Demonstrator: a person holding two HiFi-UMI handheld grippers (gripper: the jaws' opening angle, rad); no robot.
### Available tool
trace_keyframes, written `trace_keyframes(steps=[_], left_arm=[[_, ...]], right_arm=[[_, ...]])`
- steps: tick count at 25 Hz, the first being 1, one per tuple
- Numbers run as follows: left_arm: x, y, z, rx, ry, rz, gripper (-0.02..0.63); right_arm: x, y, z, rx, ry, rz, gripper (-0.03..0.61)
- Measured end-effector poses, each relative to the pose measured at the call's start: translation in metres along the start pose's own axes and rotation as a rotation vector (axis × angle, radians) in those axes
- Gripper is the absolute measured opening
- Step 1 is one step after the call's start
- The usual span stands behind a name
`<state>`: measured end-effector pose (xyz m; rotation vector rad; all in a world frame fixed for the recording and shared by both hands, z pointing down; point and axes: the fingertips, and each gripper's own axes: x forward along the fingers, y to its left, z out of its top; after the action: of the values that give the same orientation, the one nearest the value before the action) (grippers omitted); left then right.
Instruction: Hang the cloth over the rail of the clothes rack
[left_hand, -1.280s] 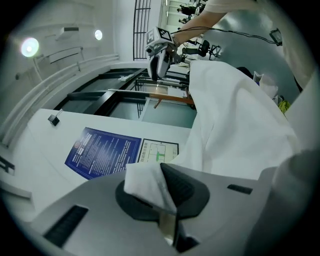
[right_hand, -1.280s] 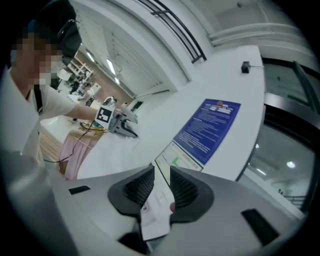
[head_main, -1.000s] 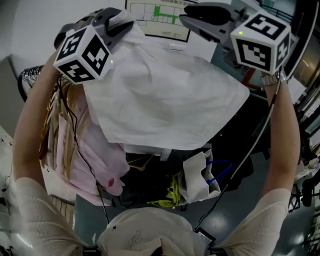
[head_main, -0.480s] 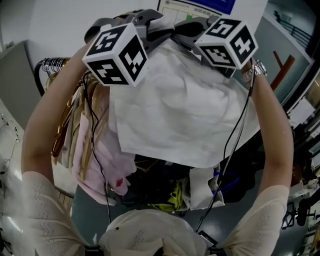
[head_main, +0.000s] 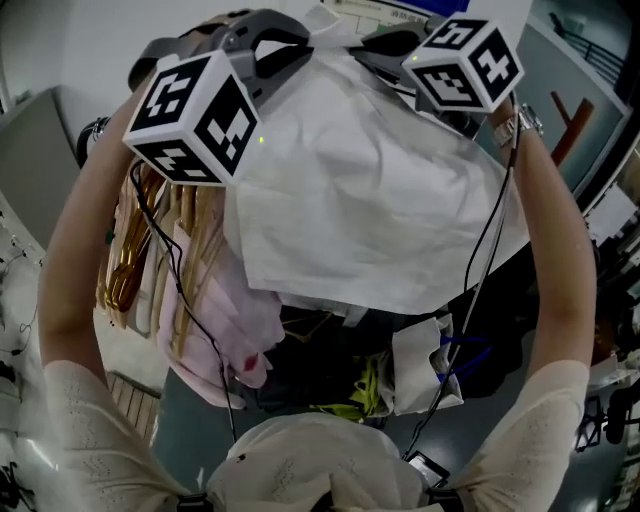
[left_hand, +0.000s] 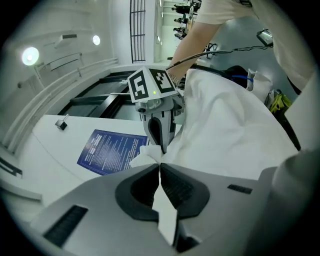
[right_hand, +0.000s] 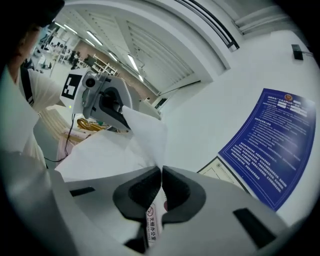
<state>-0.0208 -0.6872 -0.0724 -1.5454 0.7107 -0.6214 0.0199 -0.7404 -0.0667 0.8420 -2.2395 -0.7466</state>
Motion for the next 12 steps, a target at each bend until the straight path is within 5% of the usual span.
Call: trace_keyframes(steps=[4,9,12], left_arm=[[-0.033,-0.007,-0.012,-0.043,0.022,-0.031,0.017],[-0.056,-0.041,0.015,-0.118,-0.074,-0.103,0.017],[-0.047,-0.060,0.018,-0.116,-0.071,-0.130,0.017]], right_arm=[[-0.001,-0.010,-0.007,0.027,-0.003,-0.034,0.025],[0.011,-0.011,-0.019,0.103,0.027,-0.038,0.028],[0.008,-0.023,-0.027,0.128,0.040,-0.140,0.068]])
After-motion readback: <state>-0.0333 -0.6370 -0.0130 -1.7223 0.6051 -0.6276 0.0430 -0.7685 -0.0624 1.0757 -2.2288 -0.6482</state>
